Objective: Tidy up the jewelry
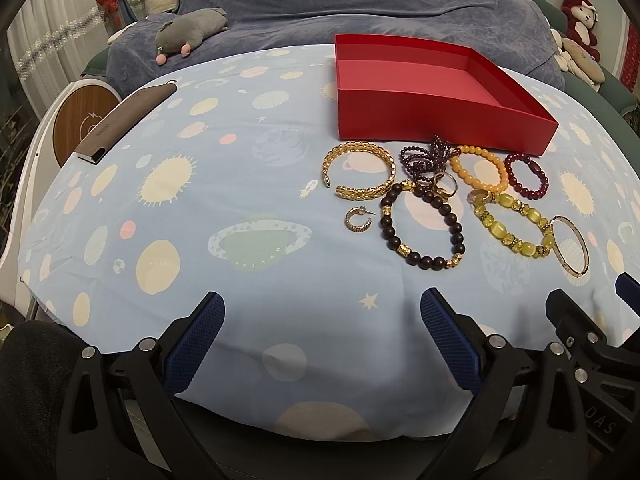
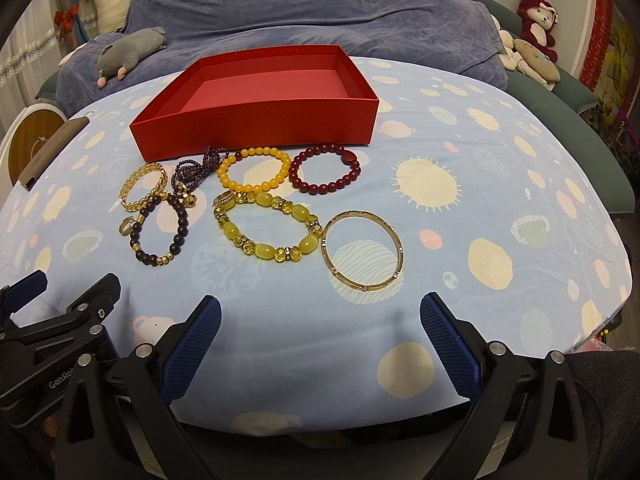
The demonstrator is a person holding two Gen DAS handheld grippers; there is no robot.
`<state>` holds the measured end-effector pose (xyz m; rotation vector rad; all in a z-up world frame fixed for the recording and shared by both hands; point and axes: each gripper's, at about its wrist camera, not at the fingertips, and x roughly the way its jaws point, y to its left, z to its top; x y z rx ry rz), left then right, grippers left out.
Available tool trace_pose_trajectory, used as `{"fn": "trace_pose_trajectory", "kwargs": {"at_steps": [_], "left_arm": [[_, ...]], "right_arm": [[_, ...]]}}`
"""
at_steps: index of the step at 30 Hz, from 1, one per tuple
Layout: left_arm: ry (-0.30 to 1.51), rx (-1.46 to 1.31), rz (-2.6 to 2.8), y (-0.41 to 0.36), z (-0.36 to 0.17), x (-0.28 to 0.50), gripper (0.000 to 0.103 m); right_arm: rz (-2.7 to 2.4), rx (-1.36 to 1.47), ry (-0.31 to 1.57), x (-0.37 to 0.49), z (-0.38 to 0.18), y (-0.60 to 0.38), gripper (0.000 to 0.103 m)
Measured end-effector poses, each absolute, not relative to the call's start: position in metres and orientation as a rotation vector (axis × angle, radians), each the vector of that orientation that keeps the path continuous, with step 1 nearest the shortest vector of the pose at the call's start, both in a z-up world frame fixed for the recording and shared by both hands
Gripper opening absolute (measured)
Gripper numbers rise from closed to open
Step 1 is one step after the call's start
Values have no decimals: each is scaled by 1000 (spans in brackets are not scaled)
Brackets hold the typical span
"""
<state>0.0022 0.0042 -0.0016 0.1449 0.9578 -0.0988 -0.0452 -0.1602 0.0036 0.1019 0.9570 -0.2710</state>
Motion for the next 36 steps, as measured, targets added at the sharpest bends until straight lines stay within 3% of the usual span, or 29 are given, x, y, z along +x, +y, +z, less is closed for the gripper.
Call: {"fn": "trace_pose_trajectory", "kwargs": {"at_steps": [36], "left_arm": [[961,105,-126,7,3,6,94]], "right_arm": [[-260,82,950,-41,6,-158,96]]}}
